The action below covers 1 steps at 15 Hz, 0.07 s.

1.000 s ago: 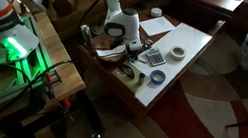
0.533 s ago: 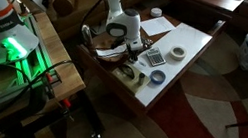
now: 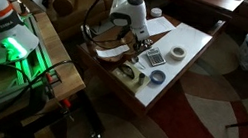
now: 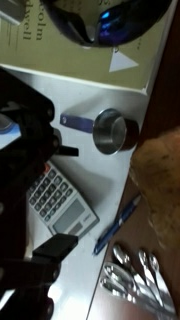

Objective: Move the cup from the tray to the table

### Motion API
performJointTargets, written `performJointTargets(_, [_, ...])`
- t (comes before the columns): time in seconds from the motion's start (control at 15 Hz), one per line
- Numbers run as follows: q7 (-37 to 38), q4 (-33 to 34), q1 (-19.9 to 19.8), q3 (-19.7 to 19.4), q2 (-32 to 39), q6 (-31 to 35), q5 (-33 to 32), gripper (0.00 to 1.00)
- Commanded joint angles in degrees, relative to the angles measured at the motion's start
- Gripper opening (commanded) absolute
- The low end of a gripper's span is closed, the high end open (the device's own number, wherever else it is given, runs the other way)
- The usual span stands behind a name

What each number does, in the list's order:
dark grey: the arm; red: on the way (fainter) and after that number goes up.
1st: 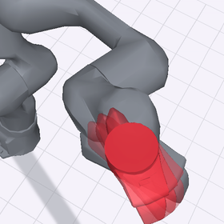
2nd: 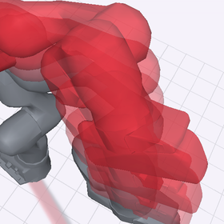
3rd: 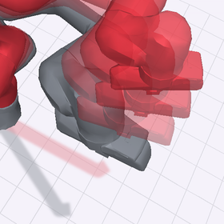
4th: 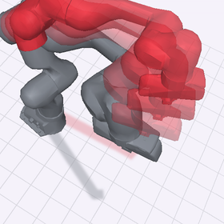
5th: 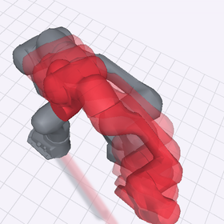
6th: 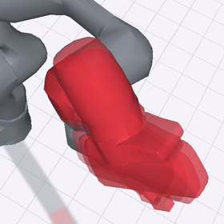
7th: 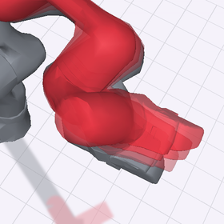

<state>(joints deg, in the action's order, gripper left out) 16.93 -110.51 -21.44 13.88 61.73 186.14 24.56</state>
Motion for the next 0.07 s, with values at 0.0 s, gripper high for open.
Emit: performJointTargets(0.0, [-0.9, -1.9, -3.0, 2.7, -1.8, 0.0, -2.0, 0.93])
